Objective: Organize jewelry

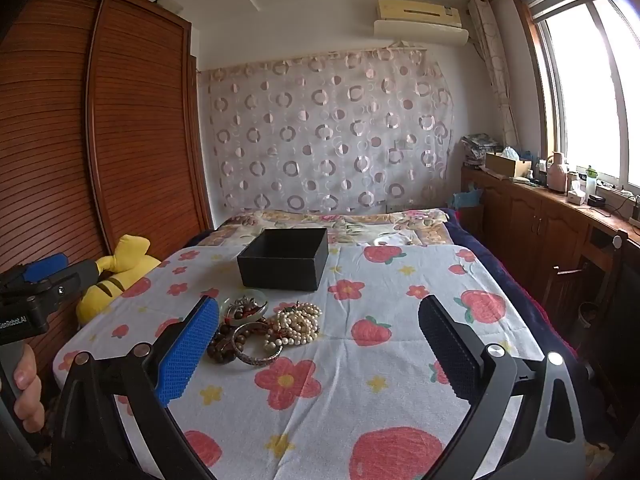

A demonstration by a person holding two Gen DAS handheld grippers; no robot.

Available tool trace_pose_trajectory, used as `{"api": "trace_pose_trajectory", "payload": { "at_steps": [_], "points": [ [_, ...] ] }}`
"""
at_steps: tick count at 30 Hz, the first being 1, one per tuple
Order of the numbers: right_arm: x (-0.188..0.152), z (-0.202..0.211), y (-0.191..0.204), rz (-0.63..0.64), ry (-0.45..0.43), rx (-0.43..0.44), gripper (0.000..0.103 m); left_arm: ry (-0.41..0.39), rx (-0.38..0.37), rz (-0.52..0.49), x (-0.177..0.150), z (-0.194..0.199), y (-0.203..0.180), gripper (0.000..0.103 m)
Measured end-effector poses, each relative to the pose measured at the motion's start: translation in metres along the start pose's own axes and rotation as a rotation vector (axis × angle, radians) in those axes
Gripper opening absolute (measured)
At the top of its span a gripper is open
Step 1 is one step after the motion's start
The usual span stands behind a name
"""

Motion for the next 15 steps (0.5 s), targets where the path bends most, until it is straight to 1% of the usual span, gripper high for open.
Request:
{"api": "trace_pose_trajectory", "payload": {
  "at_steps": [15],
  "points": [
    [-0.0003,0.0019,0.0007,0.002,-0.001,0.001,0.101,-0.002,0.0,0.0,0.0001,0.0002,0.0001,0.096]
  ]
}}
Point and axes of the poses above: each gripper's, at about its wrist camera, not at the fingertips, and z roughly against the way its jaws point, y to its left, x to its top, the point moved 6 cm from there along -z, roughly the way its jaws point
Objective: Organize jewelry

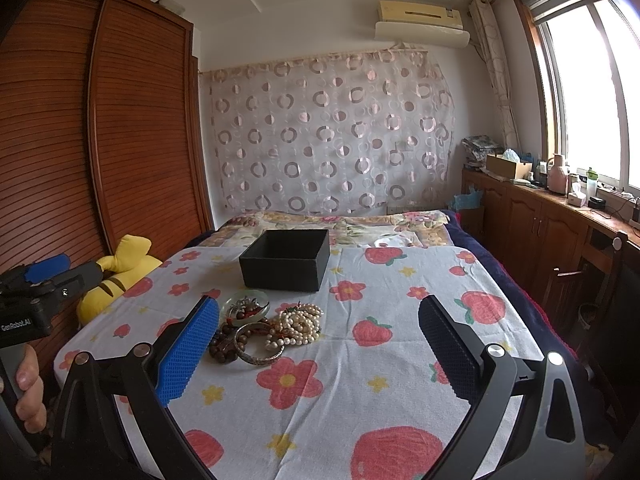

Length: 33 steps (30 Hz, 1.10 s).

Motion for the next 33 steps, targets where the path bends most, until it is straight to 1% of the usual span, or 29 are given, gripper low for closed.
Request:
{"api": "trace_pose_trajectory", "payload": {
  "at_steps": [33],
  "points": [
    [-0.0069,-0.0036,0.0008,-0.002,0.014,0.015,0.101,0.014,-0.001,0.002,-0.0045,-0.0014,-0.0019,0.096]
  ]
}}
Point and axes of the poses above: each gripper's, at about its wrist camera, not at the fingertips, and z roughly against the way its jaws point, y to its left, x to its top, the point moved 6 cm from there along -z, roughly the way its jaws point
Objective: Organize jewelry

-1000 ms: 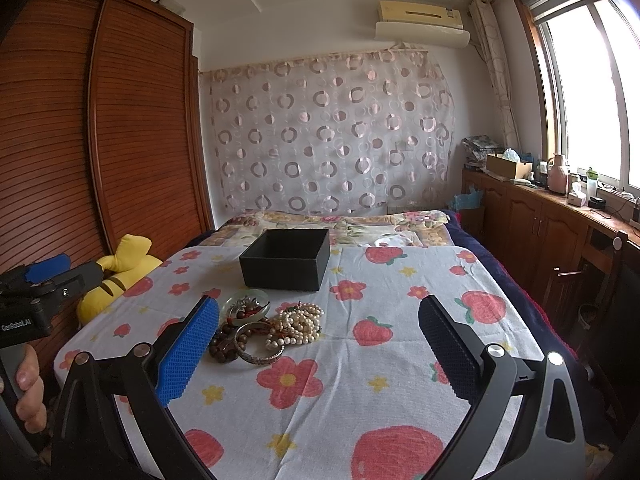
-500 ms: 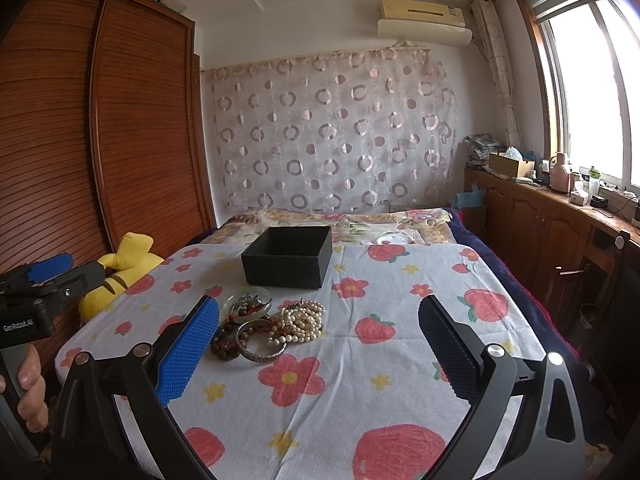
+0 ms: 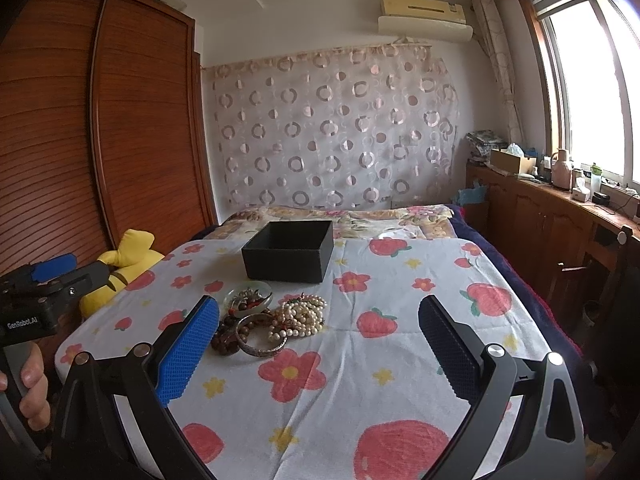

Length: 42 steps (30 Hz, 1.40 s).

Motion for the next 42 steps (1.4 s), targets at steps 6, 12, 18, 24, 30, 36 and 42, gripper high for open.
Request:
{"api": "trace_pose_trajectory", "payload": {
  "at_steps": [6,12,18,24,30,36,42],
  "points": [
    [0.0,-0.001,-0.001,0.002,-0.001,0.001,0.101,0.0,0.0,0.0,0.0,0.0,0.0,0.096],
    [0.0,-0.002,0.0,0.004,-0.001,0.0,0.101,-0.005,0.001,0.004,-0.006,-0.008,0.003,0.096],
    [0.0,-0.002,0.0,0.007,0.001,0.0,0.101,-0.004,0.0,0.007,-0.009,-0.01,0.005,0.096],
    [-0.001,-0.003,0.002,0.01,0.012,0.011,0.101,0.014,0.001,0.008,-0.014,-0.018,0.008,0.096],
    [-0.01,-0.01,0.0,0.017,0.039,0.014,0.101,0.055,-0.01,0.029,-0.026,-0.031,0.014,0.096],
    [-0.018,-0.022,-0.001,0.033,0.069,0.05,0.101,0.112,-0.017,0.019,-0.033,-0.043,0.013,0.096],
    [-0.026,-0.044,0.001,0.063,0.136,0.106,0.084,0.175,-0.058,0.012,-0.042,-0.055,0.014,0.096]
  ]
}}
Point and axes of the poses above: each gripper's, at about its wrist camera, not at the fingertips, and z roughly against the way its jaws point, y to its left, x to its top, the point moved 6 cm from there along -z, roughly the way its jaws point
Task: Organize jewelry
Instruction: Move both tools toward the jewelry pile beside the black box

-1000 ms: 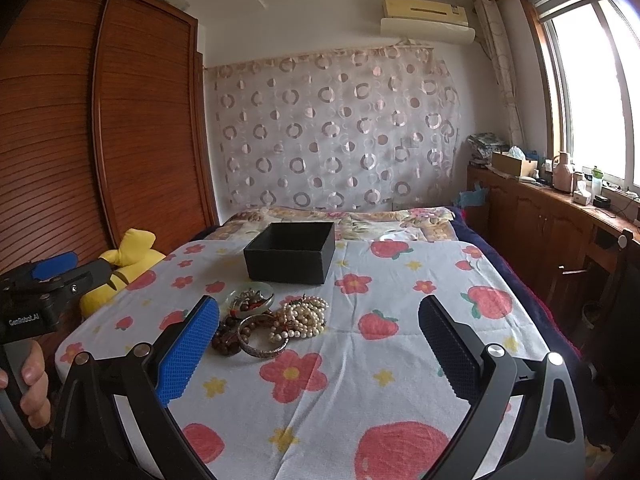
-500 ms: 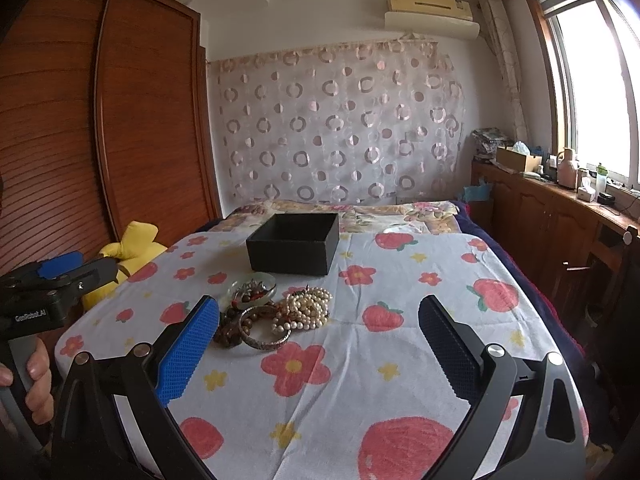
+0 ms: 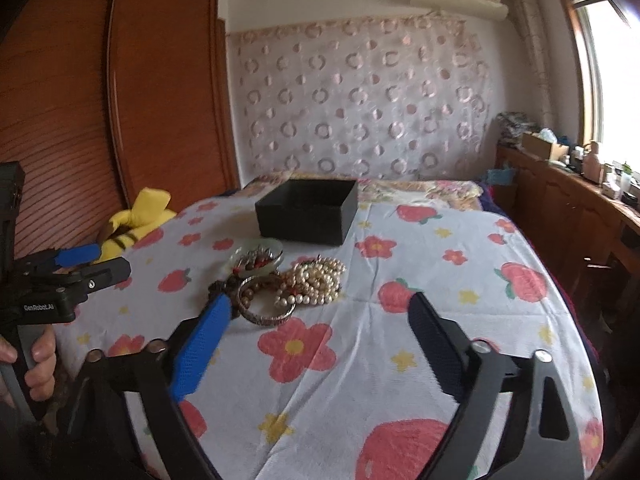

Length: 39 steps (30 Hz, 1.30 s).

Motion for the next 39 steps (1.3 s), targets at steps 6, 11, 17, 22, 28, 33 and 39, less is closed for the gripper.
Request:
{"api": "trace_pose_trajectory", "payload": {
  "at_steps": [6,11,17,22,28,33,39],
  "points": [
    [-0.002,-0.023,-0.002,0.06,0.077,0.017,0.081,0.03,-0.044,-0.026,-0.001,-0.009,-0.005,0.096],
    [-0.009,-0.038,-0.008,0.091,0.134,0.022,0.081,0.09,-0.108,-0.07,-0.001,-0.028,-0.021,0.096],
    [-0.012,-0.047,0.001,0.124,0.165,0.065,0.081,0.145,-0.151,-0.088,0.008,-0.054,-0.029,0.096],
    [-0.019,-0.054,0.006,0.132,0.191,0.08,0.081,0.186,-0.199,-0.106,0.023,-0.077,-0.039,0.089],
    [-0.024,-0.055,0.009,0.141,0.188,0.072,0.081,0.249,-0.218,-0.106,0.035,-0.113,-0.045,0.084],
    [-0.023,-0.053,0.008,0.13,0.17,0.074,0.081,0.309,-0.22,-0.107,0.038,-0.144,-0.053,0.084],
    [-0.024,-0.05,0.002,0.108,0.158,0.08,0.081,0.365,-0.203,-0.086,0.04,-0.169,-0.049,0.084]
  ]
}}
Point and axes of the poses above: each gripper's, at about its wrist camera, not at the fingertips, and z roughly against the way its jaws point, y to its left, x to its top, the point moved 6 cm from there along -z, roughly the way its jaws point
